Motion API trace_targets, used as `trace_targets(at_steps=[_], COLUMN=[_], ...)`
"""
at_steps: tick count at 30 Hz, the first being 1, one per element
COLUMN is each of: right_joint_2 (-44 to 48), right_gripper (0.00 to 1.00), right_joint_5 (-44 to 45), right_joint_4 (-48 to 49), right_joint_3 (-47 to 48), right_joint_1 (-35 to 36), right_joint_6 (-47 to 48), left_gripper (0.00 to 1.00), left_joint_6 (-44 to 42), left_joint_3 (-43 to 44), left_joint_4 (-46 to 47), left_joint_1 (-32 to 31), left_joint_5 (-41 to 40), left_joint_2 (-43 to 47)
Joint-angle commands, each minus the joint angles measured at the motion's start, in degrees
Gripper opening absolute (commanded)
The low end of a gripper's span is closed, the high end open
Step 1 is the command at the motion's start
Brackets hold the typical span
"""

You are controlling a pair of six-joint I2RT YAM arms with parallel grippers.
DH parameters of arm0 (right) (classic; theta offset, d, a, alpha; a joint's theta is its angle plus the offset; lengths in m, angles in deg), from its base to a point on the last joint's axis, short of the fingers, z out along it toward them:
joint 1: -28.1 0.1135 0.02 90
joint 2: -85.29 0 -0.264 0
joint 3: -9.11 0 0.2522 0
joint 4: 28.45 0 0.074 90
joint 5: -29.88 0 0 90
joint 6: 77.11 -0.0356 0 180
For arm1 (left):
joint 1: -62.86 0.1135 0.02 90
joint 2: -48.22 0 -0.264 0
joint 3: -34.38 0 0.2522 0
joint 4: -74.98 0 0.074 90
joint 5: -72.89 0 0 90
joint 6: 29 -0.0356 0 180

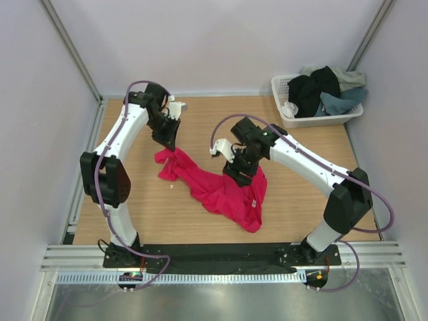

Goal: Fold and stack the t-shirts
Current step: Flatten the tshirt out

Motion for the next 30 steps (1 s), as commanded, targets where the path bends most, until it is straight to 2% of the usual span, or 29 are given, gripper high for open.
trace_targets(at_steps=[1, 9, 13, 18, 27, 30], right_joint_2=[-3.41, -11.49, -13.87, -13.97, -15.63, -15.81], right_gripper=[0.61, 0.58, 0.58, 0.58, 0.57, 0.5], right_joint_5=[7.52, 13.16, 18.86, 21.86, 21.08, 19.76], right_joint_4=[7.24, 12.15, 14.01, 15.15, 13.14, 10.86], right_joint_3=[3.6, 3.25, 2.72, 0.53, -3.25, -3.17], right_joint_1=[-1.51, -2.04, -2.48, -3.44, -6.7, -6.78], right_joint_6=[-2.01, -1.49, -1.14, -0.26, -0.52, 0.09], left_gripper=[0.07, 0.07, 0.07, 0.07, 0.07, 0.07], left_joint_6=[0.18, 0.09, 0.0, 0.18, 0.35, 0.35], left_joint_3=[-1.39, -3.59, -4.21, -4.03, -2.72, -2.36], left_joint_4=[-0.3, -0.3, 0.05, 0.32, 0.06, -0.03], left_joint_1=[0.38, 0.38, 0.38, 0.38, 0.38, 0.29], left_joint_5=[-0.67, -0.58, -0.58, -0.67, -1.02, -0.94], left_joint_2=[2.64, 4.84, 4.85, 4.41, 3.35, 3.18])
